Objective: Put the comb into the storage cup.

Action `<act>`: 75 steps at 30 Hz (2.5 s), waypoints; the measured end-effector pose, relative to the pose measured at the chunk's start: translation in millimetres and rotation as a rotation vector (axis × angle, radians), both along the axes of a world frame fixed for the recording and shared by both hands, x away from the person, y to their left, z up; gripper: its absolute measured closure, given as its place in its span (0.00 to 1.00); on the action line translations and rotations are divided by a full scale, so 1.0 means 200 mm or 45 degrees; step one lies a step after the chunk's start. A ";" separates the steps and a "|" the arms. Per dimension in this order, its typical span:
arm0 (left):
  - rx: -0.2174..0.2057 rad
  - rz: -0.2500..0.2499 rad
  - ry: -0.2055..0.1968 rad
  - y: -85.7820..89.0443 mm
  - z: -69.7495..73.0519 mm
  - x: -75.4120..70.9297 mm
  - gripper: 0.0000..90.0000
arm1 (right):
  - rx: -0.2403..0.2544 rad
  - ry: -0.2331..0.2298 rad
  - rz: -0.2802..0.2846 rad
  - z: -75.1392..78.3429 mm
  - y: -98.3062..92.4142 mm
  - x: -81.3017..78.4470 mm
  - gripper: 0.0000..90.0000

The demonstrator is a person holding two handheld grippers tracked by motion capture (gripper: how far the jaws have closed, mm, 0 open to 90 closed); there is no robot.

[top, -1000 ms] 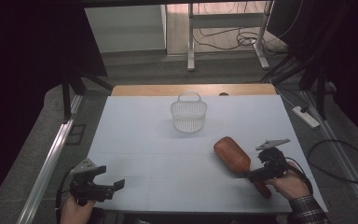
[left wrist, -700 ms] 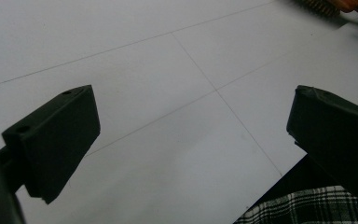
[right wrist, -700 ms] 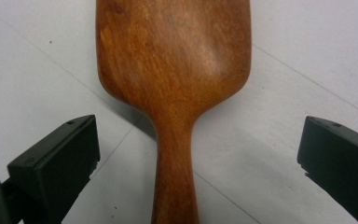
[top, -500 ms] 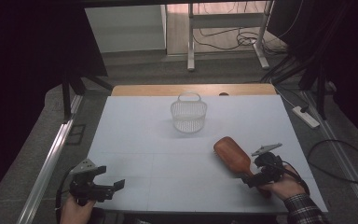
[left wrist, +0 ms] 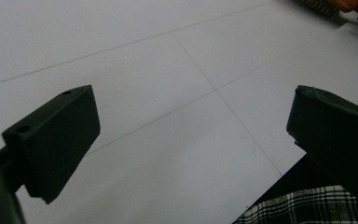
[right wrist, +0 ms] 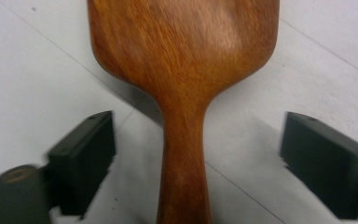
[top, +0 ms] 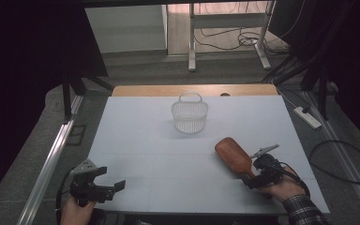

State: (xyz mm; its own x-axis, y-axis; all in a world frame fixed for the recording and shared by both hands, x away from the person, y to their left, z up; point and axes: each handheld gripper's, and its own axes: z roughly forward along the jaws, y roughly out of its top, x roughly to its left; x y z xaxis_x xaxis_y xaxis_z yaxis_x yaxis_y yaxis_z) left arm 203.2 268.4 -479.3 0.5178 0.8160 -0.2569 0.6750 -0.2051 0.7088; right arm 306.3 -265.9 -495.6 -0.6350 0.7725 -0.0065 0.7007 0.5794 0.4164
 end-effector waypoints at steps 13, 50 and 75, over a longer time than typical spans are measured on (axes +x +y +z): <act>0.000 0.002 0.002 0.00 0.00 0.00 0.03 | 0.007 0.041 0.042 0.00 0.02 0.01 0.76; -0.006 -0.110 -0.061 -0.06 0.03 0.04 0.01 | 0.171 -0.113 0.052 0.10 -0.01 -0.03 0.80; -0.029 -0.201 -0.073 -0.25 0.08 0.24 0.00 | 0.299 -0.261 0.092 0.20 0.04 -0.05 0.80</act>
State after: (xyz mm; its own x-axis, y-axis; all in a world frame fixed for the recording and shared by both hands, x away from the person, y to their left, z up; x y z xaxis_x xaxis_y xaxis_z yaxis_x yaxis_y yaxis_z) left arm 251.6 218.9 -464.3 0.6534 0.7177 -0.2408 0.5941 -0.2891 0.7507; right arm 296.4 -257.3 -454.8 -0.6920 0.7212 0.0331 0.5491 0.4960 0.6727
